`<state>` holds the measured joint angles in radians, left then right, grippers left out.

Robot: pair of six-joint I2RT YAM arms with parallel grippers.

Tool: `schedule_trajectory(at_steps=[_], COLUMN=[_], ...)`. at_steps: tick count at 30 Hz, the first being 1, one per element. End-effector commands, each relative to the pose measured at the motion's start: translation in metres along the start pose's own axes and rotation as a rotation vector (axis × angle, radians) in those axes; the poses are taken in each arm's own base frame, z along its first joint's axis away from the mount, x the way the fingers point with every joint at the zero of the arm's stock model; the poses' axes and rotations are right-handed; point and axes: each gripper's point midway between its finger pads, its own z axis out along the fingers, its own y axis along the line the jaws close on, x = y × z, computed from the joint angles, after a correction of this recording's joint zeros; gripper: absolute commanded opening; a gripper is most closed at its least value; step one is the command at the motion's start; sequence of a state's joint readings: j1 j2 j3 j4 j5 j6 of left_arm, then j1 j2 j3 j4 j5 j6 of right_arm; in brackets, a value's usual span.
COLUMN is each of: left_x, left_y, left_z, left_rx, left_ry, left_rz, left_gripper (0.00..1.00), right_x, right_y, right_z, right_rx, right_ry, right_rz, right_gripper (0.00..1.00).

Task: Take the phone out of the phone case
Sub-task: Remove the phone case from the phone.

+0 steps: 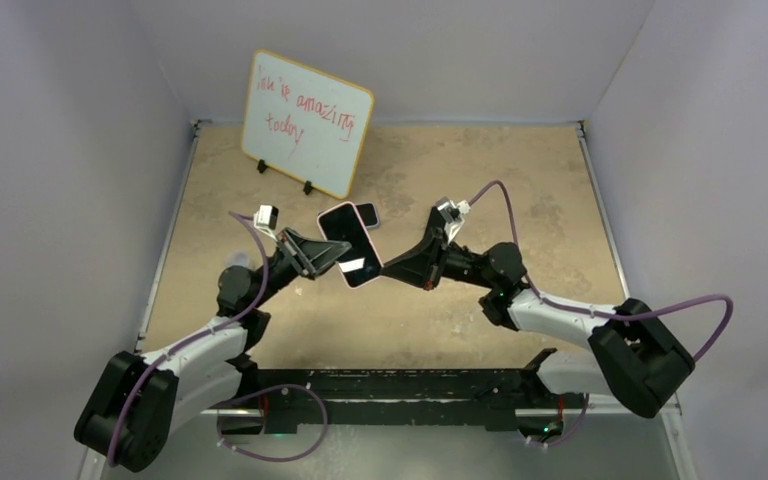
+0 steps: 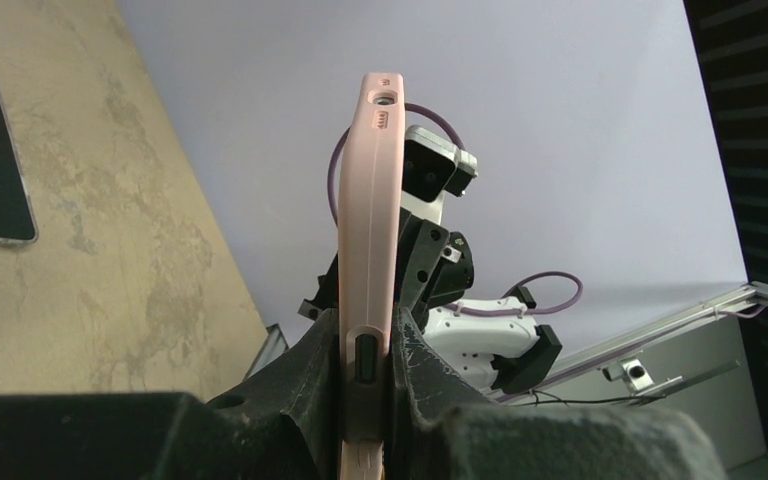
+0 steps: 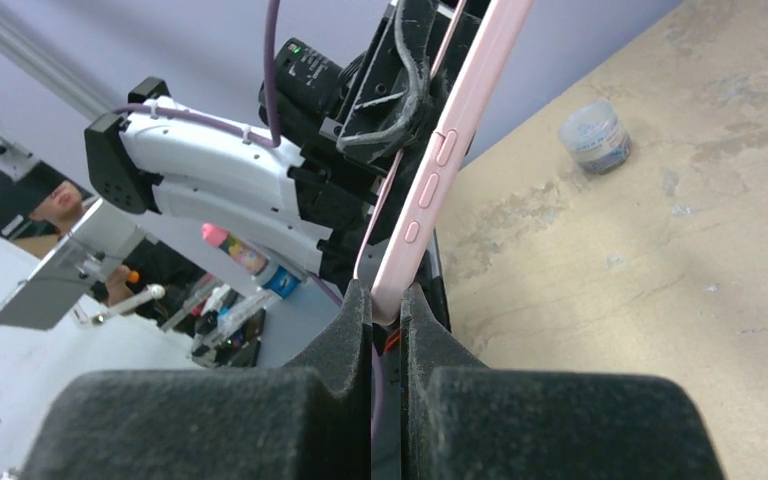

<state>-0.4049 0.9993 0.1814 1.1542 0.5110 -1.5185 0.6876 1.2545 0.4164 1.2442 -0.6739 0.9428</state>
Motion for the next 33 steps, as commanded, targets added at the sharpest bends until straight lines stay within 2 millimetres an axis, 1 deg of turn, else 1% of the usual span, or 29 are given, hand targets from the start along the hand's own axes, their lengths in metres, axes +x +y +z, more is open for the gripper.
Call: schedule_trajectory(at_steps=[1, 4, 9, 14, 16, 19, 22, 24, 27, 28, 29, 33], left_x=[0.000, 0.000, 0.000, 0.001, 0.001, 0.001, 0.000, -0.002, -0.008, -0.011, -0.014, -0.027], left_y=[-0.002, -0.003, -0.003, -0.004, -0.006, -0.007, -0.006, -0.006, -0.007, -0.008, -0.009, -0.013], left_z=[0.006, 0.007, 0.008, 0.008, 0.007, 0.007, 0.005, 0.004, 0.004, 0.003, 0.003, 0.000], left_rx=[-0.006, -0.004, -0.007, -0.004, 0.002, 0.003, 0.003, 0.007, 0.014, 0.020, 0.024, 0.029], left_ry=[0.007, 0.012, 0.020, 0.023, 0.022, 0.022, 0.010, -0.008, -0.049, -0.067, -0.088, -0.174], left_rz=[-0.043, -0.042, -0.043, -0.045, -0.042, -0.037, -0.033, -0.029, -0.022, -0.021, -0.020, 0.001], left_gripper=[0.00, 0.00, 0.00, 0.00, 0.00, 0.00, 0.00, 0.00, 0.00, 0.00, 0.00, 0.00], right_x=[-0.015, -0.017, -0.021, -0.024, -0.024, -0.030, -0.030, -0.030, -0.033, -0.035, -0.036, -0.041], right_y=[0.065, 0.068, 0.082, 0.090, 0.086, 0.073, 0.053, 0.043, 0.029, 0.023, 0.019, 0.003], right_z=[0.011, 0.015, 0.017, 0.020, 0.023, 0.032, 0.037, 0.038, 0.034, 0.033, 0.030, 0.021], right_rx=[-0.292, -0.325, -0.427, -0.510, -0.510, -0.445, -0.329, -0.261, -0.151, -0.103, -0.060, 0.107], right_ry=[0.028, 0.046, 0.029, 0.029, 0.026, 0.015, 0.019, 0.026, -0.001, -0.014, -0.026, -0.110], right_rz=[-0.312, -0.353, -0.412, -0.372, -0.364, -0.364, -0.353, -0.346, -0.340, -0.334, -0.324, -0.212], right_gripper=[0.00, 0.00, 0.00, 0.00, 0.00, 0.00, 0.00, 0.00, 0.00, 0.01, 0.05, 0.21])
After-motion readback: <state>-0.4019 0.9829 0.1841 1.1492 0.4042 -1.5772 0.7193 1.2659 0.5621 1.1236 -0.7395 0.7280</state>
